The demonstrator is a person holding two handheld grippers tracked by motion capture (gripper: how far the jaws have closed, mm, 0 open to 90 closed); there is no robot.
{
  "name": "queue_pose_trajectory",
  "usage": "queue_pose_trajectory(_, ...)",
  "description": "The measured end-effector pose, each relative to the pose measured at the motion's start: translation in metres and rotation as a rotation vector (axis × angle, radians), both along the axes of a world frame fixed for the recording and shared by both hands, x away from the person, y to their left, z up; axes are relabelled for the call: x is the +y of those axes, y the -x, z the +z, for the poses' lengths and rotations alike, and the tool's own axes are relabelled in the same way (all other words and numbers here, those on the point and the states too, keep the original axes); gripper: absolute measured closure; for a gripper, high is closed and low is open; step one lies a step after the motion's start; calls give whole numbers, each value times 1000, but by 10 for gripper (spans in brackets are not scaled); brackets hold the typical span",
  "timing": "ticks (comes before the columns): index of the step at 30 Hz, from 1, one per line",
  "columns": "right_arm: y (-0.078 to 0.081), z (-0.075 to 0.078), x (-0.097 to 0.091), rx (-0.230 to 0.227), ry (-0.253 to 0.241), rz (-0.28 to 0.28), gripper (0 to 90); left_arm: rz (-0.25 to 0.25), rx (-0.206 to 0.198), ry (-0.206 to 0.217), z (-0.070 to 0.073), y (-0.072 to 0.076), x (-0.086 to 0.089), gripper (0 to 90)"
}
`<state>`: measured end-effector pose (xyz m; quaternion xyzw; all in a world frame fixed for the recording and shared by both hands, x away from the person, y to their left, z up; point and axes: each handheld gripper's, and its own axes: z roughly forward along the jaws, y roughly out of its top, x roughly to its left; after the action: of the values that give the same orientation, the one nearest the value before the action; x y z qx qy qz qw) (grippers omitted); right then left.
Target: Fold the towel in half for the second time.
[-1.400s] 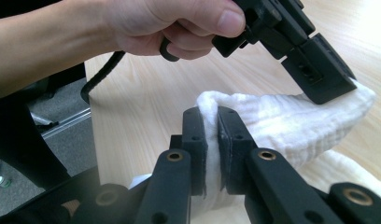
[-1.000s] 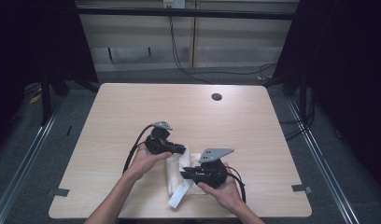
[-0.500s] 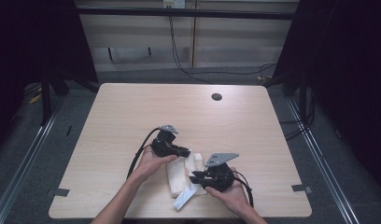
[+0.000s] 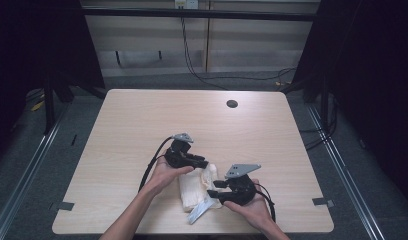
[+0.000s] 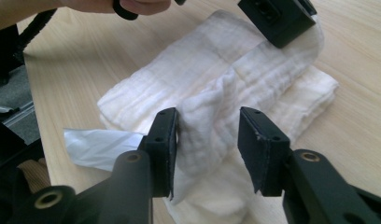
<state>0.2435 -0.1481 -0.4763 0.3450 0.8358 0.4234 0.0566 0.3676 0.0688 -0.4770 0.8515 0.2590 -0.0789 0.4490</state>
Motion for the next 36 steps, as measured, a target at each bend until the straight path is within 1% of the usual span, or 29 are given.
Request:
queue_pose_trajectory(1, 0, 0, -2, -5, 15, -5, 544, -4, -3, 7, 1, 0, 0, 692)
queue_pose_trajectory(2, 1, 0, -4, -5, 17, -7, 539, 4, -12, 10, 2, 1, 0, 689)
queue_pose_trajectory(4, 0, -1, -8, 3, 10, -16, 507, 2, -14, 25, 5, 0, 1, 678)
queue_pose_trajectory(6, -1, -3, -11, 8, 8, -22, 500, -5, -19, 22, 8, 0, 0, 654)
queue_pose_trajectory(7, -2, -4, -13, 12, -4, -30, 490, -5, -20, 21, 8, 0, 0, 634)
queue_pose_trajectory(8, -4, -4, -16, 10, -8, -41, 475, -6, -26, 24, 10, 1, 1, 579)
queue_pose_trajectory(10, -4, -4, -17, 12, -14, -51, 469, -9, -35, 26, 12, 3, 3, 576)
queue_pose_trajectory(11, -6, -5, -19, 19, -21, -50, 456, -8, -39, 27, 13, 3, 4, 562)
queue_pose_trajectory(12, -7, -5, -20, 21, -18, -57, 440, -14, -43, 26, 14, 3, 5, 548)
queue_pose_trajectory(14, -9, -5, -22, 28, -22, -68, 403, -3, -52, 27, 16, 4, 8, 521)
queue_pose_trajectory(16, -9, -3, -25, 20, -18, -81, 377, 4, -50, 37, 18, 4, 10, 507)
queue_pose_trajectory(18, -8, 2, -29, 1, -16, -98, 344, 9, -58, 26, 20, 5, 13, 482)
queue_pose_trajectory(20, -7, 7, -34, -15, -30, -120, 326, 16, -65, 11, 23, 9, 17, 454)
queue_pose_trajectory(21, -6, 13, -42, -33, -42, -145, 310, 12, -71, 6, 25, 11, 19, 423)
queue_pose_trajectory(22, -6, 13, -42, -33, -42, -145, 310, 15, -72, 6, 26, 12, 21, 423)
queue_pose_trajectory(23, -6, 16, -48, -44, -51, -158, 308, 14, -78, -4, 27, 15, 25, 393)
queue_pose_trajectory(24, -6, 16, -48, -44, -51, -158, 308, 21, -85, -8, 29, 18, 29, 393)
queue_pose_trajectory(25, -5, 18, -51, -48, -51, -169, 308, 23, -94, -18, 31, 22, 35, 383)
queue_pose_trajectory(29, 2, 26, -66, -73, -63, -205, 308, 46, -108, -20, 34, 33, 58, 347)
queue_pose_trajectory(30, 4, 27, -70, -80, -60, -212, 308, 50, -113, -32, 34, 35, 64, 341)
queue_pose_trajectory(31, 5, 27, -74, -84, -66, -223, 308, 61, -118, -40, 34, 37, 70, 342)
queue_pose_trajectory(33, 7, 28, -83, -87, -64, -248, 307, 94, -116, -42, 34, 40, 82, 343)
queue_pose_trajectory(36, 9, 27, -97, -90, -70, -275, 296, 156, -113, -63, 31, 47, 101, 319)
